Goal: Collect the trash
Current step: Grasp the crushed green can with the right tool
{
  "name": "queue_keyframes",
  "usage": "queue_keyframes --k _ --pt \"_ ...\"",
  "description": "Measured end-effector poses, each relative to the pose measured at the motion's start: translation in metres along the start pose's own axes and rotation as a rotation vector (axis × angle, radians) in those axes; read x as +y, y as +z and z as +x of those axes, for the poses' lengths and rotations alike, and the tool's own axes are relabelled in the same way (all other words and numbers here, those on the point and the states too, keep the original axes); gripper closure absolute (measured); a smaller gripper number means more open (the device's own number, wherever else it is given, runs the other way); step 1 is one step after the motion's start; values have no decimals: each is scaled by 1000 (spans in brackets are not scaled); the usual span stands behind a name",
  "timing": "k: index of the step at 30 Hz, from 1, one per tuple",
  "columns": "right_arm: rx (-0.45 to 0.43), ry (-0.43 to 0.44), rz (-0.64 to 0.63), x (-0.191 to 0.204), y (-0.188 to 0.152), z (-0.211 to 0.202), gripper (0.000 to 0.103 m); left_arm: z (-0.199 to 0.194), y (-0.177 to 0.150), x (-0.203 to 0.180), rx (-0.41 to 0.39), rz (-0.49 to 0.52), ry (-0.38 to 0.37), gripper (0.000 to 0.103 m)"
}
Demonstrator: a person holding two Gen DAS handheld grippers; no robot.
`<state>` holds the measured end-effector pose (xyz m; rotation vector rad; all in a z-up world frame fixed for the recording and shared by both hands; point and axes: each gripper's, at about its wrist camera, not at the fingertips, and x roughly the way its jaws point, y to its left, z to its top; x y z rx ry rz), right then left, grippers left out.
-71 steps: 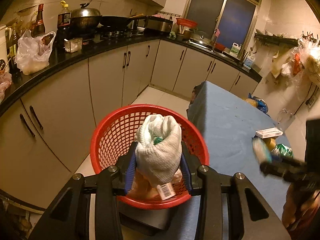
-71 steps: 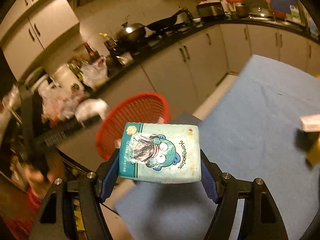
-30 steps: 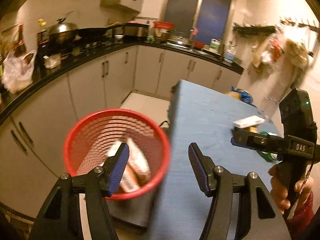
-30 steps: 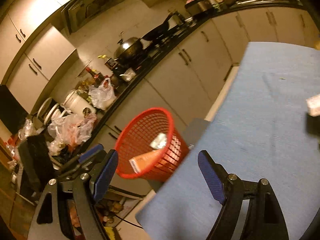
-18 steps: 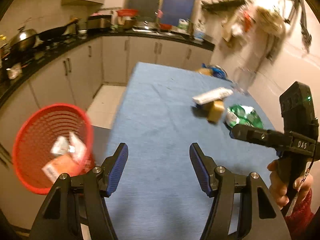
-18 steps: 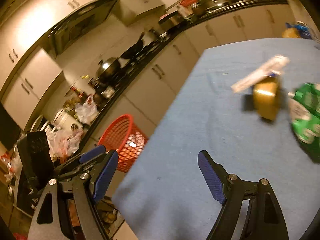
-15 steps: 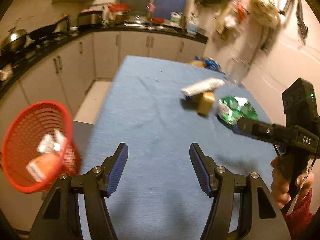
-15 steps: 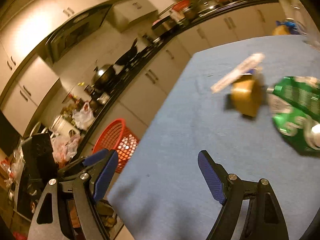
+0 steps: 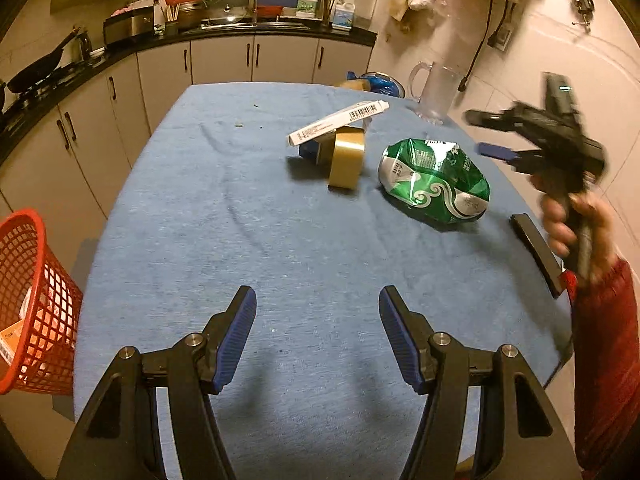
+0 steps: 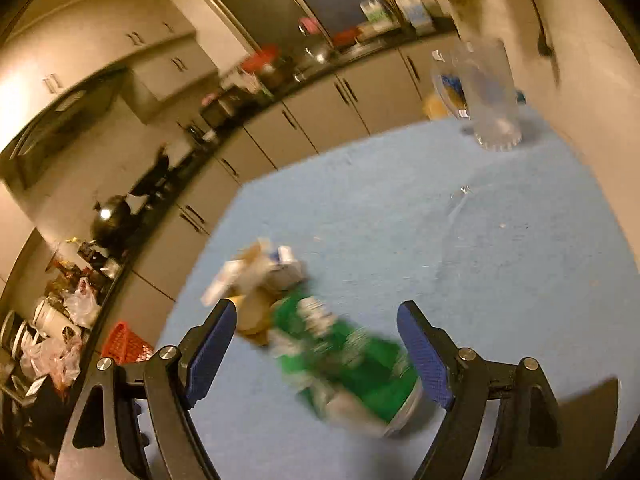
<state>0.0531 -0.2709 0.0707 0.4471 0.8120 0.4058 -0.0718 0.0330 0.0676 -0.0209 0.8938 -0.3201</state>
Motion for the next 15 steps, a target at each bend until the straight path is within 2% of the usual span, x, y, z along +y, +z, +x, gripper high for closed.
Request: queue_keyframes --k 2,3,4,5,8,12,14,15 --pt "38 -2 32 -17 5 19 18 2 1 1 2 1 -1 40" --pt "63 5 58 -23 6 28 23 3 0 2 3 1 -1 40" --pt "88 47 73 -26 4 35 28 4 0 3 6 0 1 40" --pt "100 73 76 -25 3 37 29 7 1 2 8 -1 2 40" --pt "137 105 -25 -2 -7 36 29 10 3 5 14 -2 6 40" --pt "213 89 -203 40 -37 25 34 14 9 7 17 -3 10 40" --pt "247 59 -284 56 -52 20 40 16 11 8 17 0 11 40" --pt "257 49 -326 64 -58 19 50 17 12 8 17 0 11 40"
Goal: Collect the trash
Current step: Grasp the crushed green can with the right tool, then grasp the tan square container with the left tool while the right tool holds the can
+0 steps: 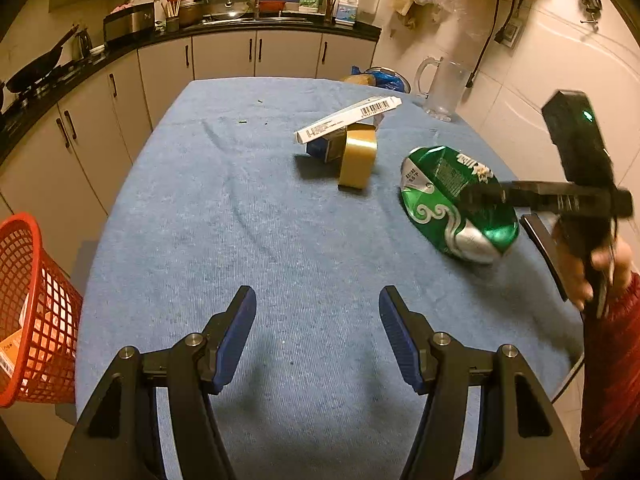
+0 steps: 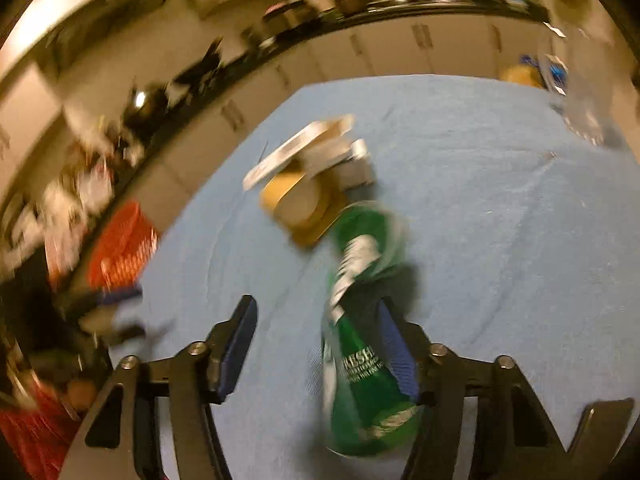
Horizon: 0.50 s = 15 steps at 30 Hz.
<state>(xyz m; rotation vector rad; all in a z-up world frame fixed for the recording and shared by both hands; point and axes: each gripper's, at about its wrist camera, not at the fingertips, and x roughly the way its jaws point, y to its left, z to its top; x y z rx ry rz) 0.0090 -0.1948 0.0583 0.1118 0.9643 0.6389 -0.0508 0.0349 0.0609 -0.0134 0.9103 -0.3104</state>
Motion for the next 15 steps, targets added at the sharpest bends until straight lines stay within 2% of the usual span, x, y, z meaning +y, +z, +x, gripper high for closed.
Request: queue_keyframes --k 1,5,9,10,12,15 --pt "16 -12 -23 7 -3 2 62 2 2 0 0 -1 2 40" --pt "25 -17 -20 12 -8 7 84 6 12 -1 -1 0 -6 40" --pt "-40 -39 24 13 -26 -5 85 15 30 -6 -6 -3 -4 40" --pt "-71 -43 44 14 -32 -11 85 19 35 -9 -10 2 2 38" --pt "-119 -28 84 14 -40 -22 85 29 46 -15 -17 14 -2 27" --pt "-167 -19 153 8 -53 -34 85 51 64 -27 -1 15 -7 27"
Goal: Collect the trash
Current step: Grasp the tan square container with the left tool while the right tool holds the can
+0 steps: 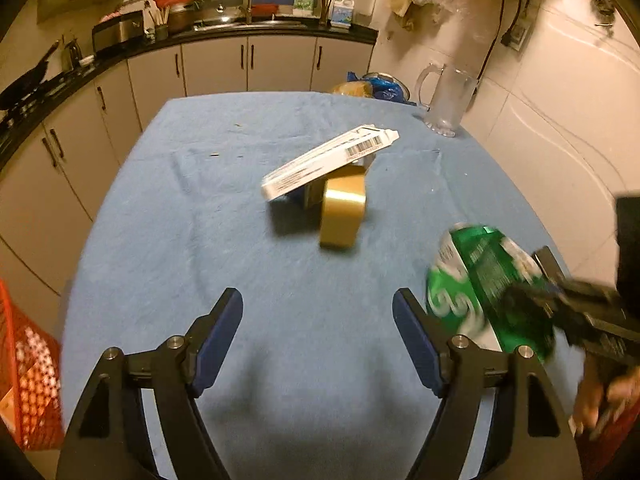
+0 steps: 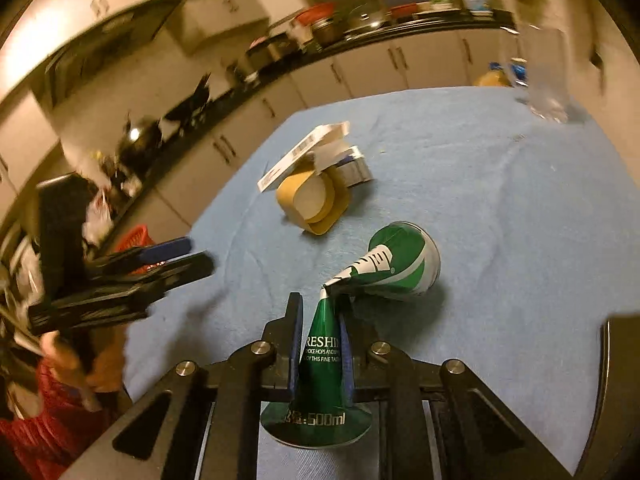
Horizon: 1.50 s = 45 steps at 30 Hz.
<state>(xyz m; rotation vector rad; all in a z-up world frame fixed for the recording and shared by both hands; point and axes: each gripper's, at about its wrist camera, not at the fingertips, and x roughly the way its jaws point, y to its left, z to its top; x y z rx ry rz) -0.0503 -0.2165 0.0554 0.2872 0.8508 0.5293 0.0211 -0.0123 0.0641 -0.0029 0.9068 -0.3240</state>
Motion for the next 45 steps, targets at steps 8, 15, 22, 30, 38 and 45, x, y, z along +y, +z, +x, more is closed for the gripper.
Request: queue_keyframes --k 8,15,22,30,38,45 --pt "-38 28 57 -14 -10 -19 85 45 31 -15 4 10 47 27" --pt "-33 67 79 -23 -15 -16 85 80 46 -25 -7 24 142 29" --pt "-34 84 94 -25 -18 -14 85 80 39 -20 12 -23 98 74" --pt "-43 109 96 -21 -20 -15 85 40 9 -12 7 -29 57 75" --pt "-62 136 82 -7 -19 -25 85 -23 -33 -10 -46 -4 19 82" --pt "-20 119 56 8 -28 -23 85 -37 -46 -9 -51 18 14 82"
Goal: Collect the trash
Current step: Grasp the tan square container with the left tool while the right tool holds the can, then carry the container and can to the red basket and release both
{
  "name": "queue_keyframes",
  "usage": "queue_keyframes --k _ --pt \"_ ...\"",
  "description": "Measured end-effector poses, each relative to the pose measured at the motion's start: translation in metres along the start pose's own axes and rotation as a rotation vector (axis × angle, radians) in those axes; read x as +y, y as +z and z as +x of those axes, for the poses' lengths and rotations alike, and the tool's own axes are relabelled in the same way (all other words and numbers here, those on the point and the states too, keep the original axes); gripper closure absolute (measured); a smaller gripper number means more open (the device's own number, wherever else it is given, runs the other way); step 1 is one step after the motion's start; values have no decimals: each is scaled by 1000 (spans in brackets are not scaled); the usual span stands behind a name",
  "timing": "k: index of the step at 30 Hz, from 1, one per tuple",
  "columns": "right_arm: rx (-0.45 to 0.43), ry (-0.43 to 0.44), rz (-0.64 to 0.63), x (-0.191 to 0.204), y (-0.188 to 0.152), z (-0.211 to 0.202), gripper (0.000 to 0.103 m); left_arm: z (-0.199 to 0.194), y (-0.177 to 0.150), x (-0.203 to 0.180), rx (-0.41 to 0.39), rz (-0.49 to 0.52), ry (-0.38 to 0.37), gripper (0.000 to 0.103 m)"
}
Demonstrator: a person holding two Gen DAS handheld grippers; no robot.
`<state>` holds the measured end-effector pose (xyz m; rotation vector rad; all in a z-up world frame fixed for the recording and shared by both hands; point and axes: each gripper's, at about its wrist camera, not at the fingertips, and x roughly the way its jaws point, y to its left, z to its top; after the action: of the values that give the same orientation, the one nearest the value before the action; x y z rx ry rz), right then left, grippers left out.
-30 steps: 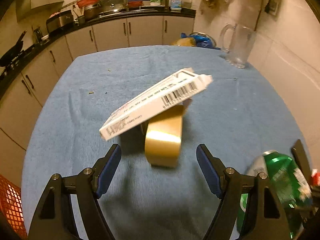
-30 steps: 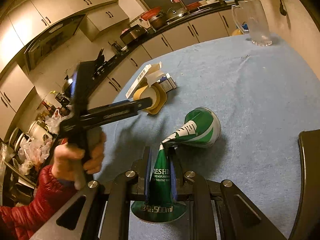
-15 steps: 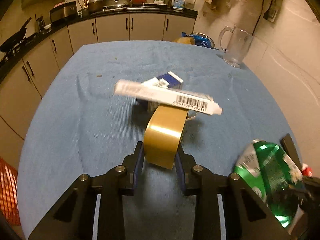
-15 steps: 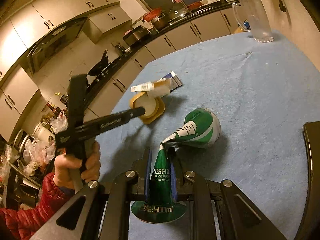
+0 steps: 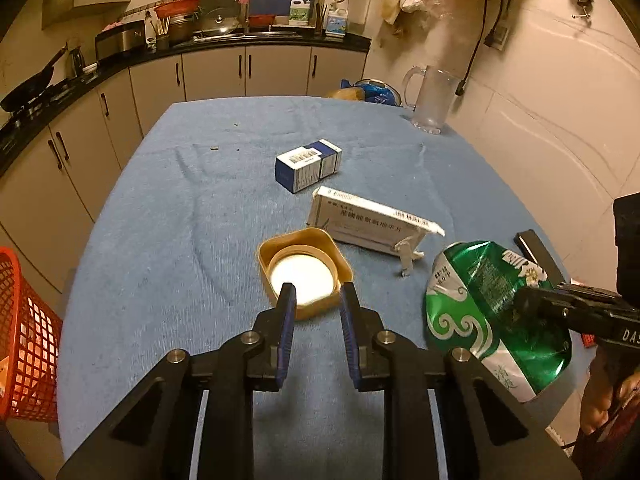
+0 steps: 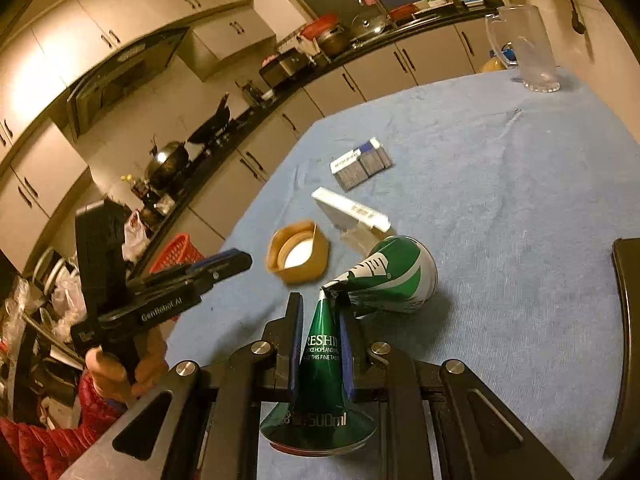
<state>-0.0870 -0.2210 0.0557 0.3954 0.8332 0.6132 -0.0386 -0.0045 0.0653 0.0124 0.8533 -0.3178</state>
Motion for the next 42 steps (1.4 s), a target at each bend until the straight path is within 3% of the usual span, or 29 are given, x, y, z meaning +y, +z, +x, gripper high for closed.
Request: queue_keyframes --k 4,5,8,10,12,21,25,28,35,37,42 --pt "38 -28 -12 -1 -7 2 85 11 -2 3 37 -2 14 81" --pt "42 -32 -9 -1 -10 2 85 13 -2 5 44 -11 17 75" --pt "59 -39 -12 -3 -14 4 84 20 -1 13 60 -41 7 38" --pt "62 -39 -6 -5 -16 5 83 18 0 15 50 -50 -15 33" --pt "66 -34 -4 -6 -17 7 83 21 0 14 65 -55 -17 21" --pt "53 -27 27 -19 -21 1 83 56 9 -11 99 -41 43 21" --pt "55 -23 46 -27 -24 -4 83 73 14 -20 103 -8 133 21" --pt "57 -6 57 -29 -24 -5 83 81 13 -16 113 -15 174 36" --pt "73 27 90 -32 -25 6 82 73 7 -4 87 -31 134 36" --pt "82 47 94 -30 -27 10 87 66 4 -4 72 -29 122 36" --pt "36 33 46 -13 -22 2 87 39 2 -2 20 -20 124 36"
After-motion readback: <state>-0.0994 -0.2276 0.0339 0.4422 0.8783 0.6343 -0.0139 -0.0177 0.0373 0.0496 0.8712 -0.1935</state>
